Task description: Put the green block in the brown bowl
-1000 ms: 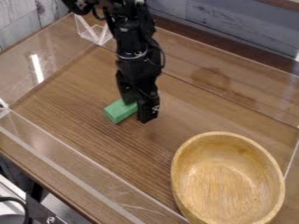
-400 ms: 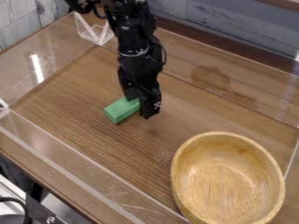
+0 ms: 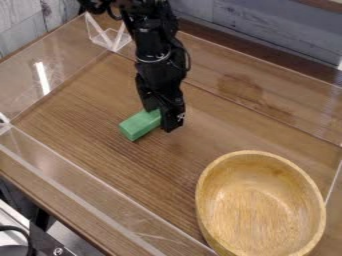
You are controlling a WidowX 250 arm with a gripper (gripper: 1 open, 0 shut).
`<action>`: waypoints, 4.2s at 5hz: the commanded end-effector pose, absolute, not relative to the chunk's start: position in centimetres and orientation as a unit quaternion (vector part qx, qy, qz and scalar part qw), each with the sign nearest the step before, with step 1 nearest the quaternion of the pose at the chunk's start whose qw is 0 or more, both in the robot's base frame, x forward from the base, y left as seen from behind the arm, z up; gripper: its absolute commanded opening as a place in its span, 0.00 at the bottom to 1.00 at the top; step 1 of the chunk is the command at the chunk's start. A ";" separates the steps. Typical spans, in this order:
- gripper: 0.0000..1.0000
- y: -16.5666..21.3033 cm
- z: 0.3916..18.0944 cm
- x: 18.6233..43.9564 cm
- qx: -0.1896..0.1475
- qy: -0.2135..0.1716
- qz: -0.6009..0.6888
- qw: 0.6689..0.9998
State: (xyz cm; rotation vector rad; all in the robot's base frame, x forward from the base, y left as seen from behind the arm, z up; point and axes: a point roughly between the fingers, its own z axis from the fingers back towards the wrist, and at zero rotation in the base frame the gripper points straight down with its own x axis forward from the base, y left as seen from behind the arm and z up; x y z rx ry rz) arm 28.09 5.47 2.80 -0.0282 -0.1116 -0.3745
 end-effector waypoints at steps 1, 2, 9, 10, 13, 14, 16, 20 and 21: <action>0.00 6.1 1.9 28.0 -0.016 -0.052 -0.181 0.982; 0.00 6.2 2.0 27.9 -0.019 -0.045 -0.175 0.983; 0.00 8.1 3.7 27.4 -0.018 -0.017 -0.151 0.988; 0.00 8.3 4.3 27.3 -0.017 -0.013 -0.144 0.989; 0.00 9.0 5.9 27.3 -0.016 -0.007 -0.121 0.993; 0.00 9.2 7.0 27.4 -0.014 -0.006 -0.110 0.994; 1.00 9.2 6.0 27.8 -0.015 -0.016 -0.124 0.992; 0.00 8.8 3.2 27.8 -0.023 -0.019 -0.134 0.991; 0.00 9.0 4.4 28.1 -0.025 -0.017 -0.121 0.992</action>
